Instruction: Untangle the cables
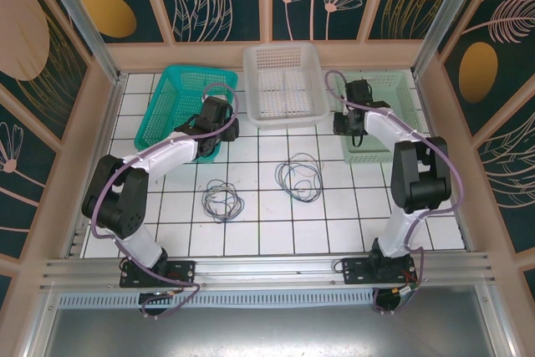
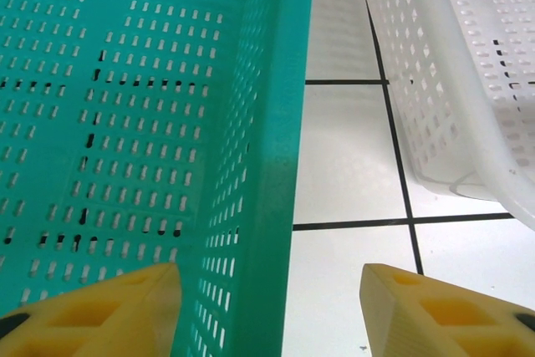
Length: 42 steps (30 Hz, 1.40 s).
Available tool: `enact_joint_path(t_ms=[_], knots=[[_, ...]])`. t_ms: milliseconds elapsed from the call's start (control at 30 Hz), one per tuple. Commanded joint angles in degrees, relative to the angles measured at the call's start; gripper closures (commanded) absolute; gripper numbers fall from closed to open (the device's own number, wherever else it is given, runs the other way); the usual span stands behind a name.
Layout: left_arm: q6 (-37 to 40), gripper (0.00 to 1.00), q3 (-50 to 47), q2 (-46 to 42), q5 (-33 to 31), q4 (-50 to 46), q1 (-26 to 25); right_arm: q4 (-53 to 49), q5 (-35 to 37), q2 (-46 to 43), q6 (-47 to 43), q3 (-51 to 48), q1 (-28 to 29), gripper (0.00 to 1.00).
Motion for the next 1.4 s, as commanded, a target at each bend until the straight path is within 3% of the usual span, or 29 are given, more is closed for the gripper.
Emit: enact_joint_path(t_ms=[0, 67, 233, 500, 700, 1367], knots=[[-2.1, 0.39, 2.1, -0.2, 2.1, 1.0, 0.0, 0.2, 0.8, -5.8, 0.2, -0.9, 0.7, 0.47], [-2.3, 0.38, 2.2, -0.3, 1.5, 0.8, 0.0, 1.0, -1.1, -8.5, 1.0, -1.3, 0.7, 0.40], [-2.5, 0.31, 1.2, -2.2, 0.9, 0.0, 0.0, 0.9, -3.4, -14.0, 0.7, -2.3, 2.0, 0.36], [2.9, 0.25, -3.8, -7.1, 3.4, 3.8, -1.8, 0.9, -9.3, -18.0, -2.9, -11.5, 13.6, 0.39], [5.0, 0.24, -4.7, -6.7, 6.3, 5.1, -4.1, 2.0, -8.0, -14.0, -3.5, -15.3, 17.0, 0.40], [2.6, 0.24, -6.0, -6.5, 10.6, 8.1, -4.8, 9.7, -1.2, -0.1, -6.1, -12.6, 18.0, 0.41]])
